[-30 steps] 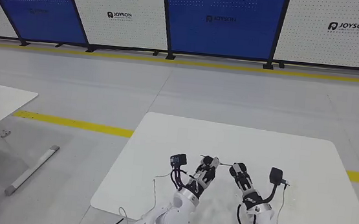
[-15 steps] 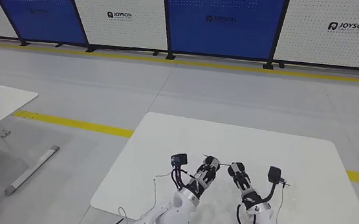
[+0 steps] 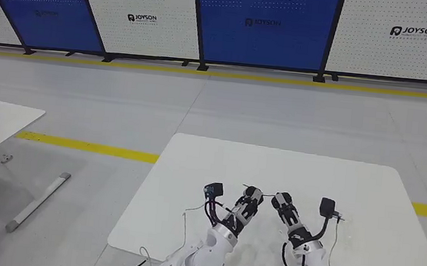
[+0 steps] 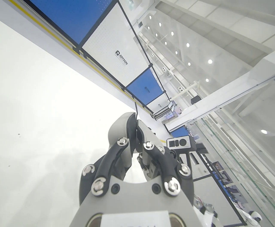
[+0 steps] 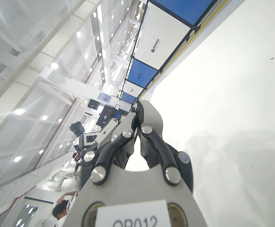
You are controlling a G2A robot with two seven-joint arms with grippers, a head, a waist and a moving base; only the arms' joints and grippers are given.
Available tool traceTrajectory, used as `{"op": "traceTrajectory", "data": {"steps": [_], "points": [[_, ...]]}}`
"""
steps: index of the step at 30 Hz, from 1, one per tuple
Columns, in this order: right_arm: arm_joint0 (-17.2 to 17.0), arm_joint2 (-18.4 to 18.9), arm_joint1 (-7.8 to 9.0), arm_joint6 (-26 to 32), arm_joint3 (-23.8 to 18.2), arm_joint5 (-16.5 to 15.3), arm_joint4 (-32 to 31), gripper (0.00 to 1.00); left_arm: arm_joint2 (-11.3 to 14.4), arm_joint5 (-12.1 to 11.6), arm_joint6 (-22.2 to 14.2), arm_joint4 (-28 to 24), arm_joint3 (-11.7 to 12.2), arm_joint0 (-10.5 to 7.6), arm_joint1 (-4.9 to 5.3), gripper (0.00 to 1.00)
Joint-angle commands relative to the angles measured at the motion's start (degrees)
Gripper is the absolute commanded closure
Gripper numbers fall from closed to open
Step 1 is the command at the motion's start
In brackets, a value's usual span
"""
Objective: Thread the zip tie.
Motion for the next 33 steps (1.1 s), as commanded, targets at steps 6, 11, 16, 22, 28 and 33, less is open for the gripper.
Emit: {"op": "traceTrajectory", "data": {"steps": [6,11,16,22,28,33], "points": [[-0.31,0.19,-0.02,-0.48,-0.3,0.37,-0.69,1.0,-0.06,0.48,0.44,1.24,0.24,-0.11,0.02,1.0],[-0.35,0.26,-0.02,-0.38,-0.39,0.45,-1.13,1.0,-0.03,0.48,0.43,1.46,0.32,-0.16,0.0,1.0],[-0.5,0.26,-0.08,-0.97,-0.57,0.91,-1.69,1.0,-0.24,0.41,0.96,1.12,0.27,-0.17,-0.05,0.64],[-0.52,0.21,-0.13,-0.93,-0.53,1.05,-2.03,1.0,-0.38,0.68,0.96,1.24,0.28,-0.14,-0.06,0.61],[-0.49,0.07,-0.19,-0.83,-0.52,0.95,-2.32,1.0,0.16,1.18,0.14,2.16,0.55,-0.21,-0.08,0.66],[-0.42,-0.07,-0.24,-0.82,-0.51,0.91,-2.82,1.0,0.47,1.57,0.14,2.24,0.98,-0.57,-0.2,0.84]]}}
